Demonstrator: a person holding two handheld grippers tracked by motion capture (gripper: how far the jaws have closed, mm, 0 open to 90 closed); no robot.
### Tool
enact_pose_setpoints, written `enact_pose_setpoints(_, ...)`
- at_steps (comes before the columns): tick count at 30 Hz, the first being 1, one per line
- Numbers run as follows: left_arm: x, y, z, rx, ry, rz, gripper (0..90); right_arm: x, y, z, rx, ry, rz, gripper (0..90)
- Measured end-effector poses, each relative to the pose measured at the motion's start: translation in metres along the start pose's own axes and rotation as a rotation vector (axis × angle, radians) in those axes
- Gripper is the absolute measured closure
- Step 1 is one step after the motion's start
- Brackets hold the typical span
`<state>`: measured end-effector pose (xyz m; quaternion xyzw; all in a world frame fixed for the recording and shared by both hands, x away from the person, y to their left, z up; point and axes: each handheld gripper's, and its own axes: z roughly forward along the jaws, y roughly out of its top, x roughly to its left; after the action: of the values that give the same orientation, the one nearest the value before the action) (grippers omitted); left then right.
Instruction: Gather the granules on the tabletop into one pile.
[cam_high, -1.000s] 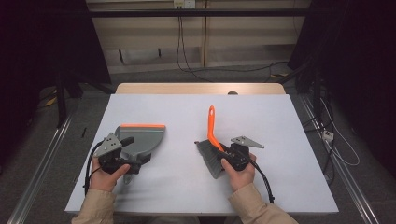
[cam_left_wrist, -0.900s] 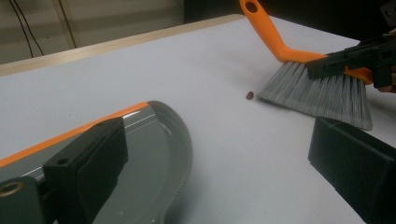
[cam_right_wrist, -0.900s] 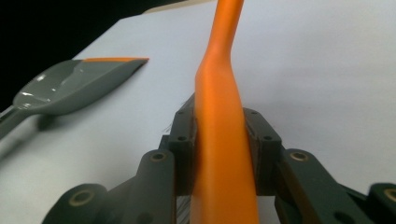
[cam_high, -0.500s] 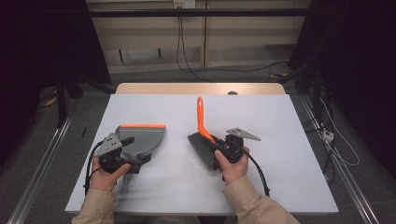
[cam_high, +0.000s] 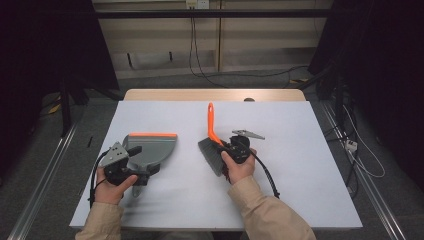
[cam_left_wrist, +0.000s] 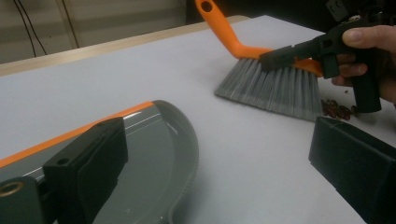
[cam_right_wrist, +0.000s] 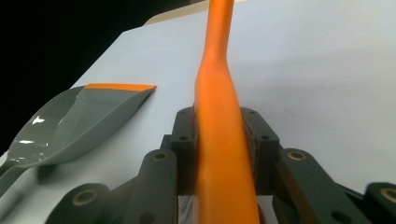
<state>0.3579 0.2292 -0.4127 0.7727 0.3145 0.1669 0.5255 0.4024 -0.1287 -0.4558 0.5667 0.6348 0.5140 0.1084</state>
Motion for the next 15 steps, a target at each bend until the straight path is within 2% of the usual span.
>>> enact_pose_setpoints(6,-0.003,0.0,0.002,0.006,-0.002,0.004,4.5,-0.013,-0.005,-0.017,-0.009,-0.022,0.016,69.0)
enact_pose_setpoints(15,-0.004,0.0,0.003,0.011,-0.001,0.011,4.6,-0.026,-0.013,-0.041,-0.029,-0.038,0.031,68.9)
